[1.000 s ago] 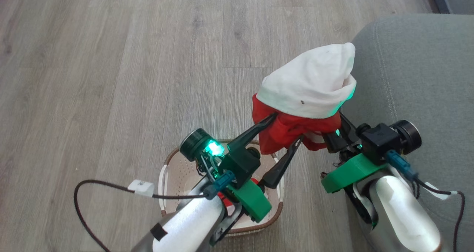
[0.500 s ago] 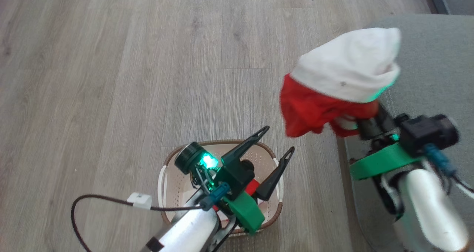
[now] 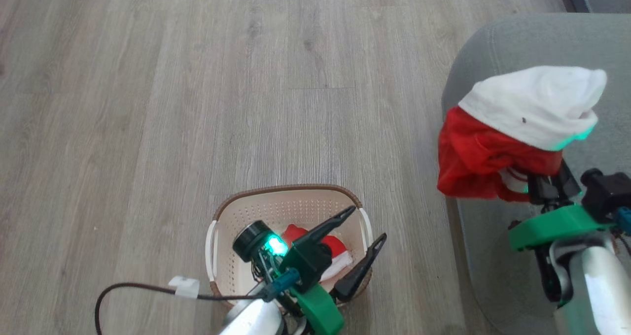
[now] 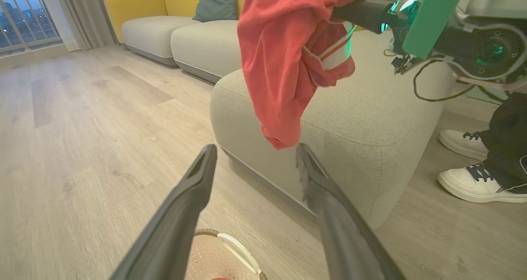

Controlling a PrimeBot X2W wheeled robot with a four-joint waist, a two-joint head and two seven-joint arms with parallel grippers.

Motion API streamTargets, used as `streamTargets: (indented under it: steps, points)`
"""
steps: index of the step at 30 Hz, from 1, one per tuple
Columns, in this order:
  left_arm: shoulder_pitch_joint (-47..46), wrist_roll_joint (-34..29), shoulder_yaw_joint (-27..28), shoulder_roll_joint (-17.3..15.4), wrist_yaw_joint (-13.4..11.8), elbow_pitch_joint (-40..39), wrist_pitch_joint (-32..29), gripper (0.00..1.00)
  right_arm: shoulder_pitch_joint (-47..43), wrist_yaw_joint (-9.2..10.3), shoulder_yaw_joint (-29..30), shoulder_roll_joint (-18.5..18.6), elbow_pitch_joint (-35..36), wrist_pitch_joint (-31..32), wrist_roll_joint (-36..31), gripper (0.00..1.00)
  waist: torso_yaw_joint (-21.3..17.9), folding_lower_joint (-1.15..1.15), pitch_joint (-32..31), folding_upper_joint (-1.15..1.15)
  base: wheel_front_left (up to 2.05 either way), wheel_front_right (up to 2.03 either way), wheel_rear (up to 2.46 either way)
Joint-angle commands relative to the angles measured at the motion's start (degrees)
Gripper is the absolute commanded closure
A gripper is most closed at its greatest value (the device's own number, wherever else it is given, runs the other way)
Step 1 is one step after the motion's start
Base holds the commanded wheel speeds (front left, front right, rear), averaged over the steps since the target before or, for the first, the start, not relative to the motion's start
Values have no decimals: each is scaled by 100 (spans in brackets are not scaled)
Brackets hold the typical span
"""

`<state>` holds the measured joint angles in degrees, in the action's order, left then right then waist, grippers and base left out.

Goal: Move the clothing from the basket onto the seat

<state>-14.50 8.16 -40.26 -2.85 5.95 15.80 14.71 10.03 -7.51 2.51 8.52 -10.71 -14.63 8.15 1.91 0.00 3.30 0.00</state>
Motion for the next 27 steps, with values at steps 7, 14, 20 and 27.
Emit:
streamTargets:
  steps: [7,14,20,27]
  points:
    - [11,45,290,-3,103,-128,29,0,13,2,18,-158,-102,-37,62,100,-50,0,17,0,0,0,0]
    - [41,22,295,-3,130,-98,29,0,74,2,47,-142,-157,-37,63,100,-73,0,24,0,0,0,0]
    - [33,-12,360,-3,133,-79,29,0,102,2,96,-109,-91,-37,36,100,-196,0,27,0,0,0,0]
    - [-5,-49,340,-3,137,-152,29,0,157,2,145,-83,72,-37,-58,100,-520,0,127,0,0,0,0]
